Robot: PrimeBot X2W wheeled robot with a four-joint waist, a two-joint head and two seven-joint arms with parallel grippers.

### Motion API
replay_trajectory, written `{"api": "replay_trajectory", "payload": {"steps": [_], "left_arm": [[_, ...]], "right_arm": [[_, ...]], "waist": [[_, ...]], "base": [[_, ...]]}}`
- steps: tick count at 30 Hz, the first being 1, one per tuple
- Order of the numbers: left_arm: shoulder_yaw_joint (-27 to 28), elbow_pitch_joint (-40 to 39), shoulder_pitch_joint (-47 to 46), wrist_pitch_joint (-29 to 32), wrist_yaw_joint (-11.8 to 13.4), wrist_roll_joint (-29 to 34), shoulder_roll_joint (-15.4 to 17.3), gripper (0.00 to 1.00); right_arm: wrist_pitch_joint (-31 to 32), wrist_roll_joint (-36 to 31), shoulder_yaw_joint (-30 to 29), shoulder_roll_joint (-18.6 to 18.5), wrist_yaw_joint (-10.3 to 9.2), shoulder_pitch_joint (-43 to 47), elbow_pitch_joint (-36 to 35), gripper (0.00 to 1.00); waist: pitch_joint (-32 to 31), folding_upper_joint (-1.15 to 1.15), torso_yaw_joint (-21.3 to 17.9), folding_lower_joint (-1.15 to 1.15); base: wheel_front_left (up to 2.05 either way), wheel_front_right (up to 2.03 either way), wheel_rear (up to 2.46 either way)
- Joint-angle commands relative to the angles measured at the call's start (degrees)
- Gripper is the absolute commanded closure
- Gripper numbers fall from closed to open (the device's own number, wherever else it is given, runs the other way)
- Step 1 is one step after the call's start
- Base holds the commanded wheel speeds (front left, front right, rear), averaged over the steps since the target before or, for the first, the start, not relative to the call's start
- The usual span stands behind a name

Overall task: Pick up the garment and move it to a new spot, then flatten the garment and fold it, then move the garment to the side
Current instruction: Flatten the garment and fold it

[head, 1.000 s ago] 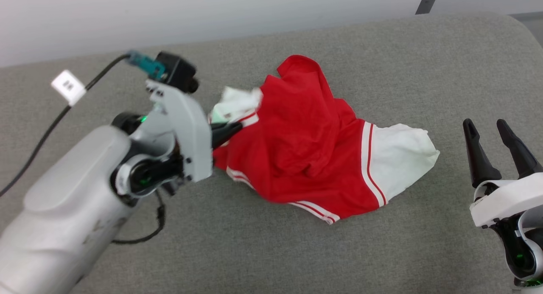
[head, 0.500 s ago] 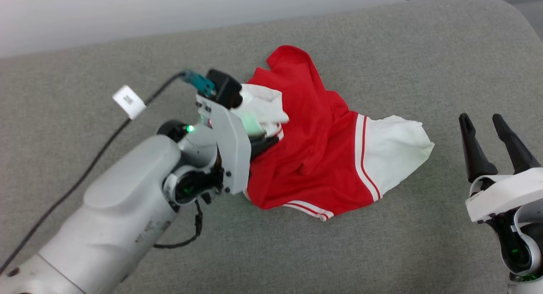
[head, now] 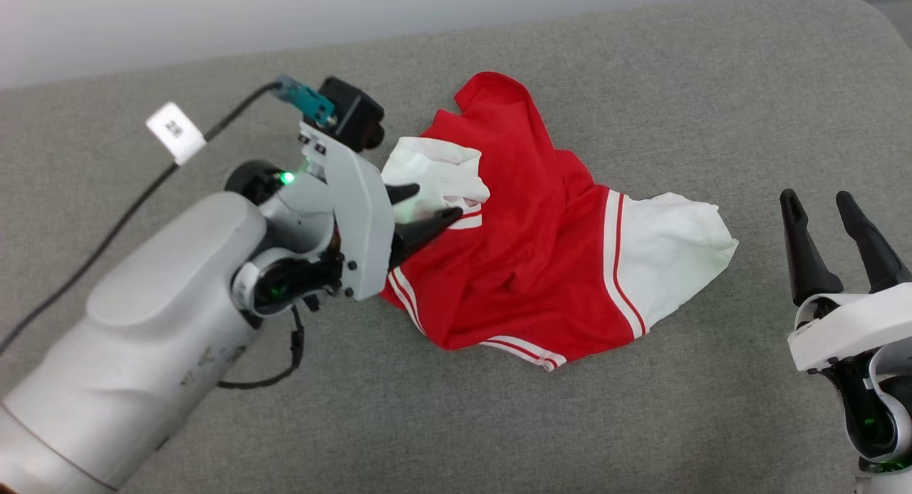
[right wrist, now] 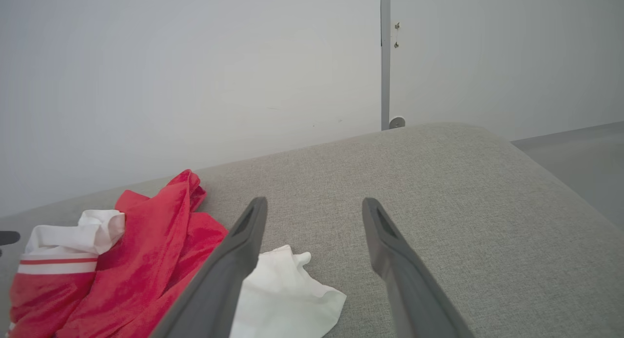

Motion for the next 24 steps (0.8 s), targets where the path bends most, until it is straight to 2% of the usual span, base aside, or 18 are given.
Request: {"api": "replay_trajectory", "payload": {"steps": [1,7,20,21,22,23,24], "left_arm": [[0.2,-0.1,-0.3,0.0,-0.2,0.3,0.3,0.00],[0.1,-0.4,-1.5,-1.2,0.2,2.3,1.3,0.00],[-2.2,2.5,-2.9,-2.8,-0.2,2.7,-0.2,0.00],[-2.3,3.0,-2.9,-3.0,-0.2,2.4,-0.3,0.25],[-2.5,3.0,-3.2,-3.4,-0.2,2.4,-0.5,0.77],[-2.6,3.0,-3.5,-3.9,-0.2,2.5,-0.5,1.00],[-2.7,3.2,-3.6,-4.1,-0.2,2.3,-0.4,1.00]], "right_arm": [[-0.4,0.4,-0.1,0.2,-0.02,-0.3,0.0,0.00],[-0.7,0.6,0.3,0.6,-0.02,-1.2,0.2,0.00],[-1.4,1.1,0.1,0.6,-0.02,-2.2,0.8,0.00],[-1.4,1.1,0.1,0.6,-0.02,-2.2,0.8,0.00],[-1.5,1.0,0.1,0.6,-0.02,-2.2,0.8,0.00],[-1.5,1.0,0.1,0.6,-0.02,-2.2,0.8,0.00],[-1.6,0.9,0.1,0.6,-0.02,-2.3,0.9,0.00]], "waist": [[0.1,0.00,0.0,0.00],[1.1,0.00,-0.4,0.00],[3.3,0.00,-1.9,0.00],[3.4,0.00,-1.9,0.00],[3.5,0.00,-1.9,0.00],[3.6,0.00,-1.9,0.00],[3.7,0.00,-1.9,0.00]], "base": [[0.00,0.00,0.00],[0.00,0.00,0.00],[0.00,0.00,0.00],[0.00,0.00,0.00],[0.00,0.00,0.00],[0.00,0.00,0.00],[0.00,0.00,0.00]]}}
